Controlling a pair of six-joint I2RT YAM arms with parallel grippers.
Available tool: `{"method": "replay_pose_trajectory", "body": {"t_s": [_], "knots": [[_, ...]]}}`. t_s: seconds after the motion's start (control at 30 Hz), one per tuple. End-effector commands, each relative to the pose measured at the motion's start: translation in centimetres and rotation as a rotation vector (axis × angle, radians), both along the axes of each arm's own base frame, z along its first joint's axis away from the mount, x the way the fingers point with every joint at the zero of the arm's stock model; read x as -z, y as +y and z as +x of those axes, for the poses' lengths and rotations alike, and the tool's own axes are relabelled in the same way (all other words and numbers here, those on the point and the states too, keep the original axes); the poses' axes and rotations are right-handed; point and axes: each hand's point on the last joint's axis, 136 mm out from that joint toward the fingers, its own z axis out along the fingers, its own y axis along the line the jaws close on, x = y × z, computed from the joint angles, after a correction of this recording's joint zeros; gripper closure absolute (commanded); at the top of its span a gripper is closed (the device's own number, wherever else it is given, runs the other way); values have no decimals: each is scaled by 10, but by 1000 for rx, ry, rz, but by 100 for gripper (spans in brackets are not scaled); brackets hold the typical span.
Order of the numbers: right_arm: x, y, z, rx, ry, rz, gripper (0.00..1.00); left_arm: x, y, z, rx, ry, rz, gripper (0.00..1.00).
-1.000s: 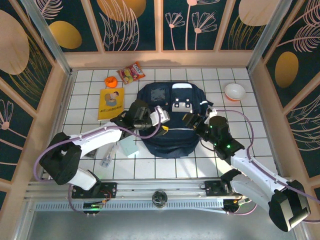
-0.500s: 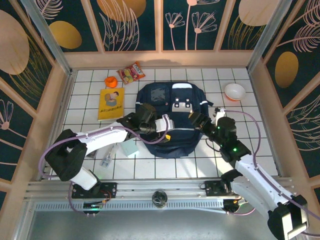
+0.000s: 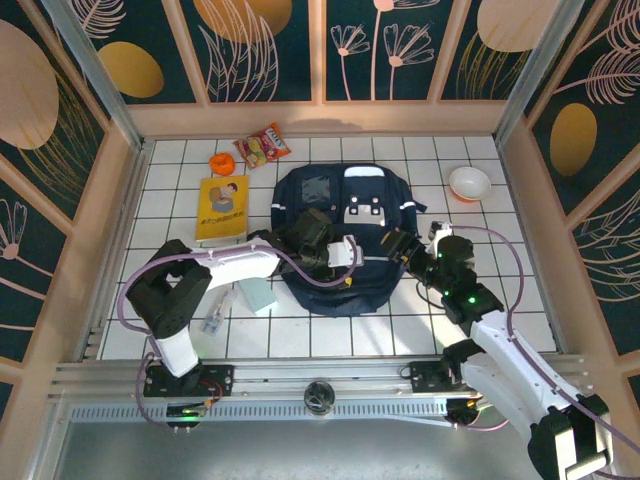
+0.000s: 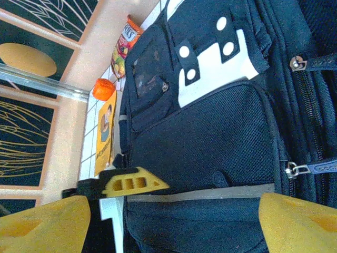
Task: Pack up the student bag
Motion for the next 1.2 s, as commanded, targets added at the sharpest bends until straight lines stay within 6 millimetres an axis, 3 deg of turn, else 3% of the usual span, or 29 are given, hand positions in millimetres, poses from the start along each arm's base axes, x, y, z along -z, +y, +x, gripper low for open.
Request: {"method": "replay_pose_trajectory", "body": {"t_s": [0.0,0.17,0.27,0.5,0.57,0.73,0.77,1.03,1.17], "knots": [[3,-2,-2,-11,1,-3,16,-3,-5,-7,52,21,0,24],[3,-2,-2,-18,18,1,16,-15,-9,-27,104,65,-55,24],[2,-2,-1,-27,28,-11,16,-9,-9,-27,86,37,-58,24],[-7,-1,9,-37,19,-28,15,26,-1,8,-57,-57,66,26],[-9,-2,11,-31,10,-37,15,24,-2,8,-42,-60,67,38],[-10,-14,14,-10,8,-64,15,-9,-12,5,-26,-75,-25,94],[-11,-17,15,-5,5,-66,15,-17,-13,6,-29,-85,-51,100],[-26,-41,19,37,-53,-94,15,-84,-11,1,-15,-133,-215,100],[-36,-50,18,40,-113,-109,15,-115,2,7,-14,-111,-307,100]]}}
